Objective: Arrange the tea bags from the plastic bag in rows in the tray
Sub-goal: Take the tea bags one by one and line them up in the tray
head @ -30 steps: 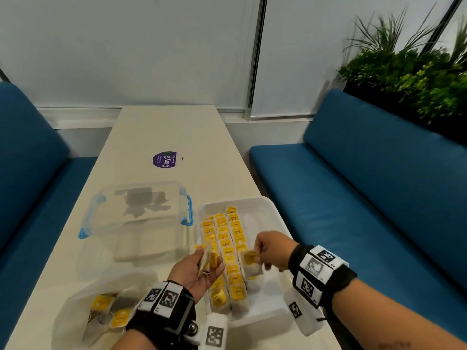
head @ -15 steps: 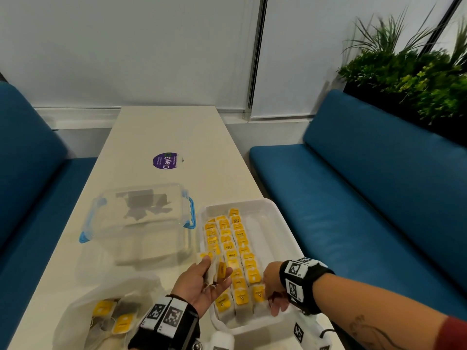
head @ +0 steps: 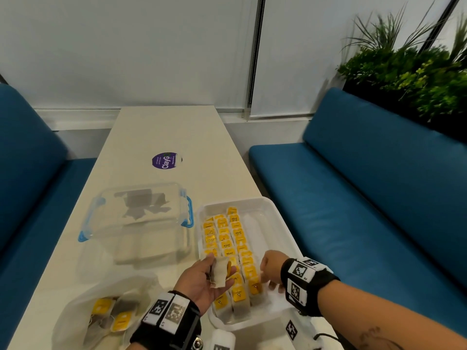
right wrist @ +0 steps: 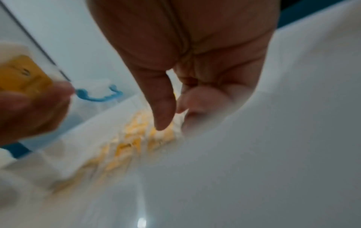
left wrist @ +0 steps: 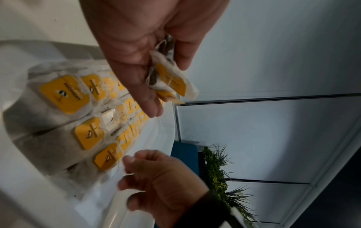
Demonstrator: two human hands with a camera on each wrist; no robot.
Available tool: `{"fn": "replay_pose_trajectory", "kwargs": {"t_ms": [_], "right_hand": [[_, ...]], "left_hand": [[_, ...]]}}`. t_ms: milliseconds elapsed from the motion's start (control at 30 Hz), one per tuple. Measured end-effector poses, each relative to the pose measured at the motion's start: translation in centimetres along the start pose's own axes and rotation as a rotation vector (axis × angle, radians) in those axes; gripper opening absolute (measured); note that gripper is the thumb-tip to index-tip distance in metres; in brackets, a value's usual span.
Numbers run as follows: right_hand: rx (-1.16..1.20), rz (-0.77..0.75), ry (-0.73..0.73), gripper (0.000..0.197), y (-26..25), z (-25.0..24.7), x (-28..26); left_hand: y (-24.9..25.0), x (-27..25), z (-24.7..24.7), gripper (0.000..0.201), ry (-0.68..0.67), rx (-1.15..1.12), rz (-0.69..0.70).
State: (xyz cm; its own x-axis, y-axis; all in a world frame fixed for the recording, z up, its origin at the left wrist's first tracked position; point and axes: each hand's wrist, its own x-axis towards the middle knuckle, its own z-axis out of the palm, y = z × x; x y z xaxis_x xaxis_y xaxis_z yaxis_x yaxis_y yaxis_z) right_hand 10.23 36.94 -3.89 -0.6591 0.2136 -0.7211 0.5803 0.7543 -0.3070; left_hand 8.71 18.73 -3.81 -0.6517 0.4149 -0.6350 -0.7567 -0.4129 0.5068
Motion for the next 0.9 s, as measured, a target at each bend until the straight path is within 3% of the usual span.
{"fn": "replay_pose_trajectory", "kwargs": {"t_ms": [100, 233, 433, 633, 767, 833, 900], "right_hand": [[0.154, -0.209, 0.206, 0.027, -0.4, -1.7, -2.1], [0.122, -0.526, 0.238, 0.038, -2.1, -2.9, -5.0], [-0.023, -0.741, 0.317, 0.031, -3.1, -1.6, -6.1], [-0.215, -0.856, 0.439, 0.015, -2.8, -0.2, -5.8], [0.122, -0.801, 0.432, 0.003, -2.9, -0.7, -5.5], [0.239, -0.725, 0.382, 0.017, -2.7, -1.4, -5.1], [0.220, -0.626, 0.335, 0.016, -2.1, -2.1, -4.7]], "left_hand": [[0.0, -0.2, 0.4, 0.024, -0.002, -0.016, -0.002], [0.1, -0.4, 1.2, 0.026, 0.007, -0.012, -0.011], [0.1, -0.6, 2.0, 0.026, 0.013, 0.079, 0.005], [-0.3, -0.5, 1.8, 0.025, 0.001, 0.088, 0.031], [-0.4, -0.5, 1.6, 0.031, 0.018, 0.087, 0.013], [-0.4, -0.5, 1.4, 0.029, 0.038, 0.075, 0.027], [-0.3, -0.3, 1.2, 0.023, 0.061, 0.050, 0.029]]}}
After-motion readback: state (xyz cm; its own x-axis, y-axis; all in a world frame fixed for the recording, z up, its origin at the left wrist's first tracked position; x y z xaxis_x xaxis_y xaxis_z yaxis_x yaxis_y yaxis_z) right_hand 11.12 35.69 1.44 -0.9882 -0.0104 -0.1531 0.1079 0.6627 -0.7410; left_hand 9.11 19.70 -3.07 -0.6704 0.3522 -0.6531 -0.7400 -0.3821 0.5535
